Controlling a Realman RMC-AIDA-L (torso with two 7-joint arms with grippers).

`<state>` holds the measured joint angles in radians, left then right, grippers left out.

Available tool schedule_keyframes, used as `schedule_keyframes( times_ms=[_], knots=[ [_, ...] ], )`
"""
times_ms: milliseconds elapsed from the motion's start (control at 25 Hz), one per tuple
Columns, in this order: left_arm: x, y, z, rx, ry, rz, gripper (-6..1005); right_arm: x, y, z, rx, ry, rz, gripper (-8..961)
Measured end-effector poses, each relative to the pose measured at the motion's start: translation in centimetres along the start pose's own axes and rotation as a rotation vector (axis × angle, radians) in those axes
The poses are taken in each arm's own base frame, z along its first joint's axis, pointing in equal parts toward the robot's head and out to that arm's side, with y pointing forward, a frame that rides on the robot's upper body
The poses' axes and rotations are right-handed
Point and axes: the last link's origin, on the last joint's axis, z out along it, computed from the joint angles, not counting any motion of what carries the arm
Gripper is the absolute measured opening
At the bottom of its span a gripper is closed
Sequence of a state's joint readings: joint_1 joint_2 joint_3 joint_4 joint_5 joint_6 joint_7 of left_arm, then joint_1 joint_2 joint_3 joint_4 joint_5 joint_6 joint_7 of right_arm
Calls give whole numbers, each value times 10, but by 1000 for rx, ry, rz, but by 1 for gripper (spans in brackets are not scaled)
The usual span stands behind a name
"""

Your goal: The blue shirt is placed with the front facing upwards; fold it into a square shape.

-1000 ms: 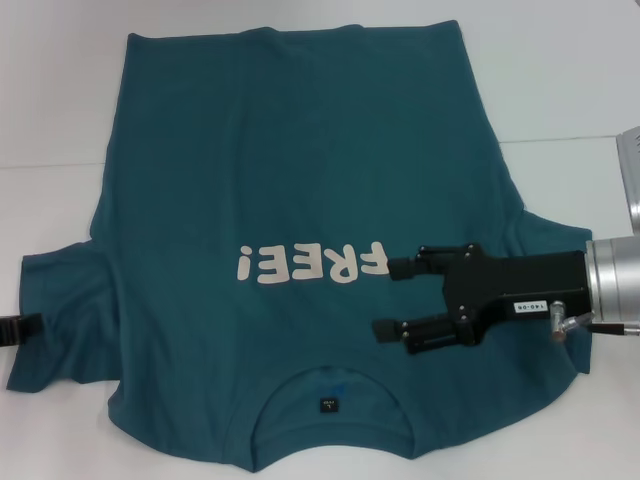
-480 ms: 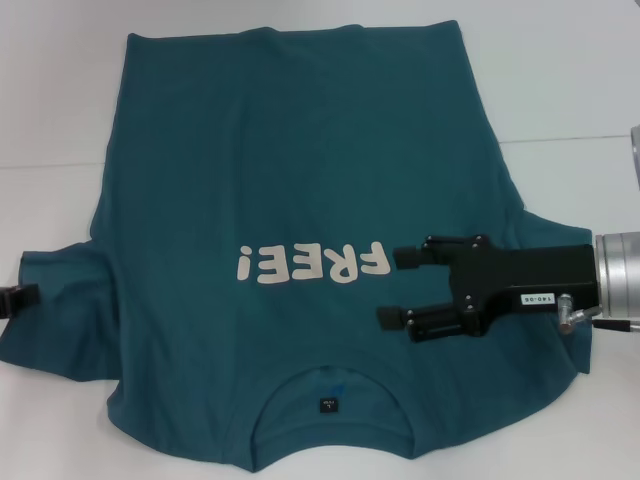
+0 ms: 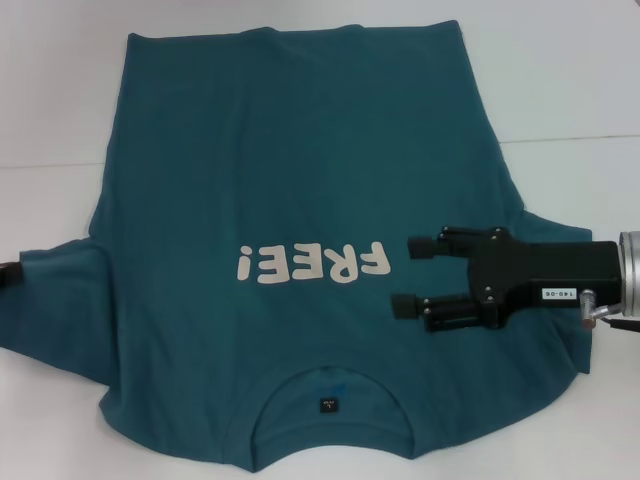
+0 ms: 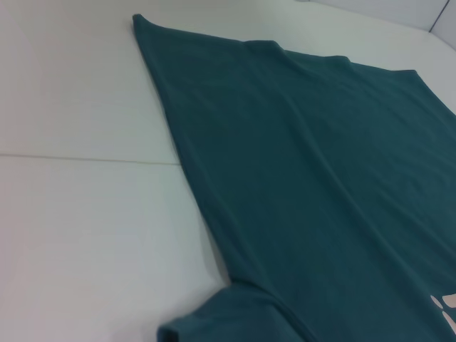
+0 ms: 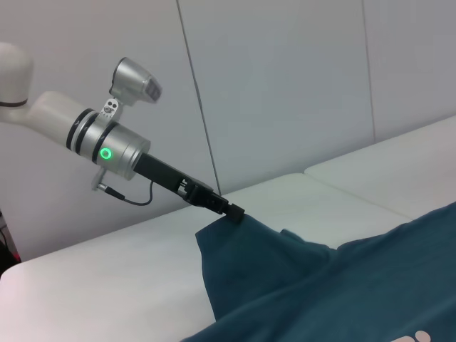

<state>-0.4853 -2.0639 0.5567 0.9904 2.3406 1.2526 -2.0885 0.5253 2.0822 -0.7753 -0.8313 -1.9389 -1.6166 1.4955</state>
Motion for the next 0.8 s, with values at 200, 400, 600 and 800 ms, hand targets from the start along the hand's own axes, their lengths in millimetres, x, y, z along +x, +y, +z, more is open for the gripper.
schedule_keyframes(
  times_ms=[200,400,600,800],
  knots=[
    [4,-3,-7,5,0,15,29,1,1,-3,3,-13,10,942],
    [12,-1,-11,2,6,43,33,2,1,-5,5,-17,16,942],
    [22,2,-15,-7,6,69,38,3,1,-6,7,-16,24,942],
    [32,7,-18,-21,-2,100,42,3,1,-6,9,-17,25,942]
  ],
)
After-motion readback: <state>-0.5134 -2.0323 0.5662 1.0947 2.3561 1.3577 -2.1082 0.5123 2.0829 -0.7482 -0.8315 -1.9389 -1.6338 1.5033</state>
